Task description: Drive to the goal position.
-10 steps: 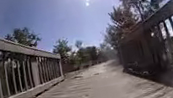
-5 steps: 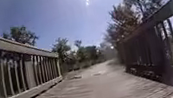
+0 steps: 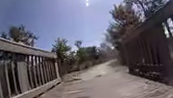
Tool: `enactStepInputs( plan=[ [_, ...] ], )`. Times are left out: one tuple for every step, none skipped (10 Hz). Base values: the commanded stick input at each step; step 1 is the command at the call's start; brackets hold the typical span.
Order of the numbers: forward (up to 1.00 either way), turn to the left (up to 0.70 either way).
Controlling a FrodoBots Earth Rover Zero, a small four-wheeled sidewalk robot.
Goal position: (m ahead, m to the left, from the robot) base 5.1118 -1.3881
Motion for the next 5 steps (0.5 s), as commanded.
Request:
enactStepInputs(
  plan=[
    [0.45, 0.0],
    [0.45, 0.0],
    [0.45, 0.0],
    [0.45, 0.0],
    [0.45, 0.0]
  ],
)
